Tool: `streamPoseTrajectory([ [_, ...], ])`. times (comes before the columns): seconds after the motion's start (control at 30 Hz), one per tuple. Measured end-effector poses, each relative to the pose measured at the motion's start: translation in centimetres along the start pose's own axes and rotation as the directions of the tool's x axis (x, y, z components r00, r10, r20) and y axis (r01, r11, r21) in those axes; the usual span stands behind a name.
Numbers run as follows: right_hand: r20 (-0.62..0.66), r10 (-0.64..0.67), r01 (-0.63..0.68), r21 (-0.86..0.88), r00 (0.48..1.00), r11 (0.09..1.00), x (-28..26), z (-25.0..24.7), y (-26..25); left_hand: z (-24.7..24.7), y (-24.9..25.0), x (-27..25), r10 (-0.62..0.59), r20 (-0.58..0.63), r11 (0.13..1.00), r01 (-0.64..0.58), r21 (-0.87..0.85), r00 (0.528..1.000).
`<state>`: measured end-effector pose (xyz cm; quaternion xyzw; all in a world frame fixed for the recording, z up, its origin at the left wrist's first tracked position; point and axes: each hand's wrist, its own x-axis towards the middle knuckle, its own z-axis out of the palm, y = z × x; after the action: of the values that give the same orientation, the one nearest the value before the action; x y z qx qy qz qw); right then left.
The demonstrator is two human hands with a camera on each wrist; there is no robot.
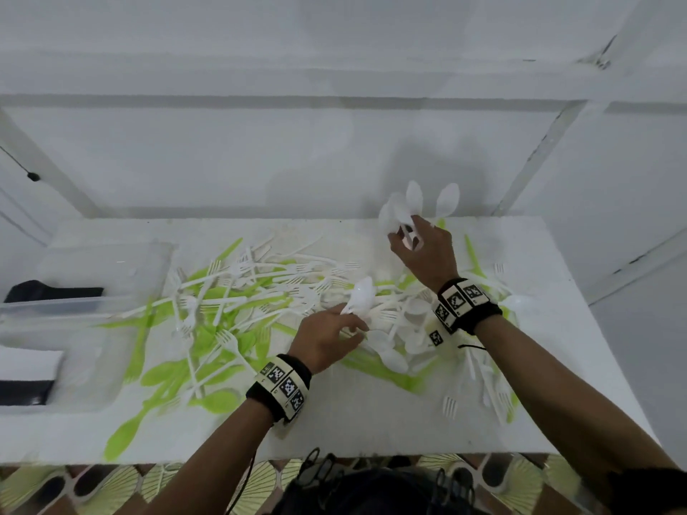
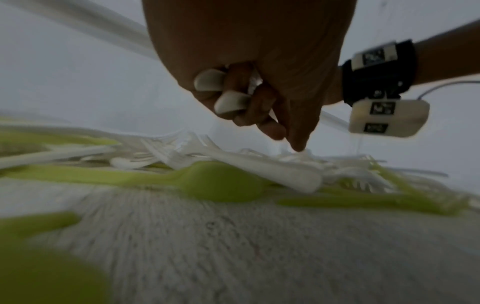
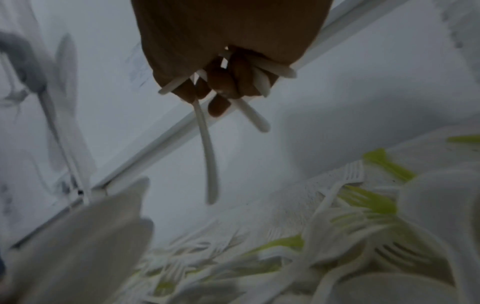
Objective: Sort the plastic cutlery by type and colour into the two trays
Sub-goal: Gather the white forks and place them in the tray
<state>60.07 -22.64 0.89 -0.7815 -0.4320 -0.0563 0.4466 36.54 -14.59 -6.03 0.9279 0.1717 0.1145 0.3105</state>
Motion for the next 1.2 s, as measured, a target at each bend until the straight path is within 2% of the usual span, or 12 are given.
streamPoseTrajectory([
  [0.13,0.105,0.275,-0.292,0.222,0.956,0.93,-1.8,-2.3,-0.9,1.2,0.3,0.3,0.179,0.17,0.975,-0.197,0.098,0.969],
  [0.2,0.14,0.325,-0.352,0.293,0.935,0.889,-2.9,-3.3,-1.4,1.7,0.4,0.8,0.195,0.222,0.966,-0.226,0.124,0.955],
  [0.33,0.107,0.37,-0.384,0.339,0.923,0.859,-4.6,-4.3,-0.8,2.2,0.2,1.2,0.237,0.228,0.946,-0.278,0.168,0.944],
  [0.43,0.106,0.452,-0.457,0.363,0.886,0.812,-5.6,-4.5,1.0,1.4,0.9,1.5,0.2,0.239,0.953,-0.245,0.18,0.95],
  [0.57,0.201,0.552,-0.582,0.407,0.809,0.704,-6.8,-5.0,1.9,0.2,0.8,1.9,0.12,0.235,0.983,-0.148,0.105,0.965],
  [0.67,0.221,0.562,-0.602,0.365,0.797,0.71,-7.7,-5.2,1.8,-0.7,0.8,1.6,0.177,0.256,0.978,-0.199,0.062,0.95],
  [0.73,0.241,0.538,-0.589,0.337,0.808,0.734,-8.1,-5.1,1.8,-1.6,1.1,1.4,0.192,0.219,0.978,-0.206,0.043,0.957],
  [0.8,0.254,0.506,-0.565,0.316,0.825,0.762,-8.5,-4.9,1.7,-2.7,1.3,1.4,0.172,0.154,0.985,-0.172,-0.016,0.973],
  [0.87,0.267,0.476,-0.544,0.336,0.838,0.769,-8.5,-4.7,1.3,-3.7,1.3,1.7,0.15,0.105,0.978,-0.132,-0.161,0.983],
  [0.97,0.32,0.431,-0.53,0.373,0.844,0.761,-8.5,-4.0,0.7,-5.1,0.8,1.9,0.104,0.068,0.95,-0.079,-0.302,0.992],
  [1.03,0.355,0.377,-0.491,0.325,0.856,0.808,-8.5,-3.6,0.4,-5.6,0.1,2.1,0.061,0.061,0.939,-0.036,-0.343,0.996],
  [1.2,0.483,0.321,-0.465,0.214,0.815,0.859,-8.7,-2.9,-1.3,-7.0,-1.2,1.8,0.029,0.009,0.927,-0.024,-0.374,1.0],
])
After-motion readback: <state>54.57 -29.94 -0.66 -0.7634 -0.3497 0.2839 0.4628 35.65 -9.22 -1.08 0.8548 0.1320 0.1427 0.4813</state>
